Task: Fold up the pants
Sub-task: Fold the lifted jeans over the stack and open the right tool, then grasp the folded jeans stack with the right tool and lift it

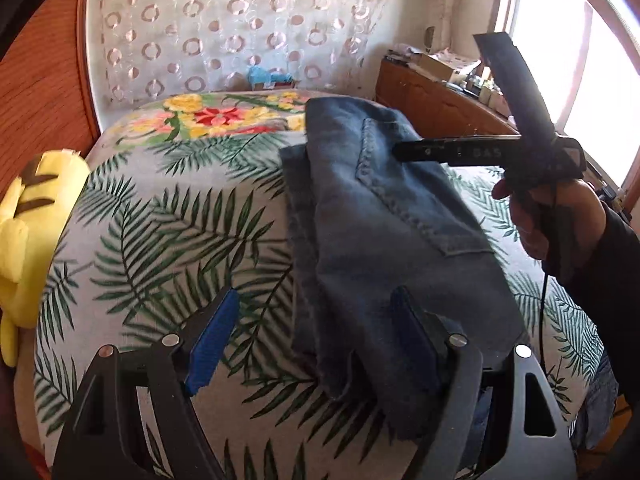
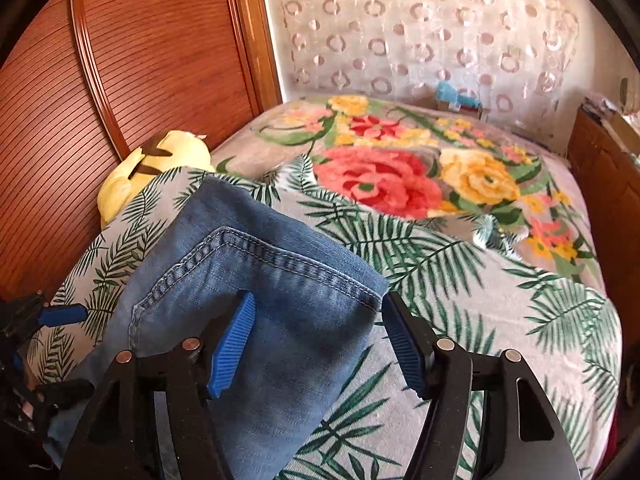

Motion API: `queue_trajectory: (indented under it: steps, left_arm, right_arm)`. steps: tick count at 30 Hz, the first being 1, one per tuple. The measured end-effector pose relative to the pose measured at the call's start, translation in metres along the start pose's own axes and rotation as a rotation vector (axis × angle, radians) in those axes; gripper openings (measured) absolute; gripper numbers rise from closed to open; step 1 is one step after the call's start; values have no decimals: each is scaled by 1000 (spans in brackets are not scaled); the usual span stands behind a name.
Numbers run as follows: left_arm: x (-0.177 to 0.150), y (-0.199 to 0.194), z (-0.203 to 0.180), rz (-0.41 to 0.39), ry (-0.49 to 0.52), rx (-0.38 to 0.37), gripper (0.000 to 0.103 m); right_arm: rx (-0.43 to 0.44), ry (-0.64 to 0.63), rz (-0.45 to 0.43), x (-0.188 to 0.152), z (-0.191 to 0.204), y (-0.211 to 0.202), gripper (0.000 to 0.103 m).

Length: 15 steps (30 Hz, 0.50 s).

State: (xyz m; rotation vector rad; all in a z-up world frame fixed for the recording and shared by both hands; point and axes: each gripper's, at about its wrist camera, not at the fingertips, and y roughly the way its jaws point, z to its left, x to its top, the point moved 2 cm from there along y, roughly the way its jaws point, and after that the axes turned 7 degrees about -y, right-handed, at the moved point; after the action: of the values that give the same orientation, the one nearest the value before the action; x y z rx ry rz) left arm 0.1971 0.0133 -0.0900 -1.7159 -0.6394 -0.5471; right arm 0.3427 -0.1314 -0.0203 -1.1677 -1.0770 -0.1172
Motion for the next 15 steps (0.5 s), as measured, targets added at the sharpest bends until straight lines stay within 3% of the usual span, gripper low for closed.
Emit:
queue_trajectory:
  steps: [5,11,15]
  left_arm:
    - [-8,1,7,11,-20,-4,79]
    - [-9,-1,9,14,-78,-62,77]
    - [-4,-3,5,11,-93,-89,77]
  right_arm:
    - [13,34,15,4,-12,13,85]
    - [112,106,36,0,-29,33,86]
    - [115,106,31,1,-31,37,86]
